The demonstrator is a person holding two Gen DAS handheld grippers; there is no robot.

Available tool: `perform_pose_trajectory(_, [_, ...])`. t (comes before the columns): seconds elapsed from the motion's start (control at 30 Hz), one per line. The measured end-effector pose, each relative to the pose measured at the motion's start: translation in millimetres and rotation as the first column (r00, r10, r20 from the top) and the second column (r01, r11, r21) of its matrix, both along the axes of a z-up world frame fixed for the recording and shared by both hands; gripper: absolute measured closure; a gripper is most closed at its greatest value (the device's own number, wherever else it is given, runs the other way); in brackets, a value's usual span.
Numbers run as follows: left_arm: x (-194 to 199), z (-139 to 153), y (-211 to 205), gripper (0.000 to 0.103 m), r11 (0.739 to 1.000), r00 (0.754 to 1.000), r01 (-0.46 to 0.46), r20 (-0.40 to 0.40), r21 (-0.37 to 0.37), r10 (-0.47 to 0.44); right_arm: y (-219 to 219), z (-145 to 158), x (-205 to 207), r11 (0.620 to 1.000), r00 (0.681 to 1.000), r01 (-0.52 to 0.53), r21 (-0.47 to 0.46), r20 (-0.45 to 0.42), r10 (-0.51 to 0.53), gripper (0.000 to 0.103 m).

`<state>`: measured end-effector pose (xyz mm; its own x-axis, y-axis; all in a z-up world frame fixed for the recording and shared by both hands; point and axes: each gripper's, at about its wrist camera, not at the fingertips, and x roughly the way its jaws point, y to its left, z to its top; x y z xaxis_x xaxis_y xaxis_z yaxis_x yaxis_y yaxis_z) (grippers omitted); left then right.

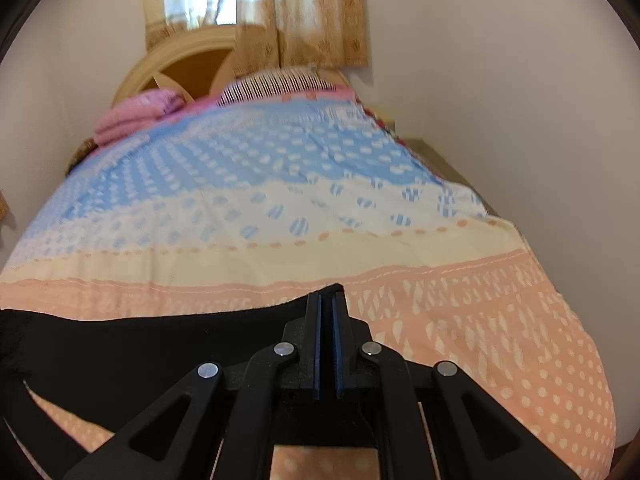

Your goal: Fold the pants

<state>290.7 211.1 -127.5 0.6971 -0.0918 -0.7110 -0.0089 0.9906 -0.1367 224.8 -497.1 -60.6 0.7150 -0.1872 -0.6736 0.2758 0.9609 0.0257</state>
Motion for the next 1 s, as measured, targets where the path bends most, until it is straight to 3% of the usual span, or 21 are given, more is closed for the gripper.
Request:
perform_pose_trajectory(0.27, [-26,20,11,0.092,0.997,0.998,0.001,0.065,-0.077,0.004,2,24,-63,0.999,0.984,-0.043,0.033,0.173,0.037,0.099])
perform_pose_trajectory(0.47, [-58,31,17,0.092,0.991,0.992,0.030,0.126,-0.132,-0.014,9,30,-110,0.996,0.966,-0.072,0.058,0.252,0.055,0.099])
perform_pose_trajectory(0.7, [-103,31,24,0.092,0.981,0.979,0.080,0.201,-0.175,-0.044,9,17,-155,0.992,0.959,-0.078,0.096,0.281,0.048,0.099])
perform_pose_trajectory(1.0, [-151,3,39,0.092,0.973,0.979,0.085,0.199,-0.214,-0.041,-1,-13,-201,0.987,0.966,-0.047,0.153,0.258,0.006,0.099])
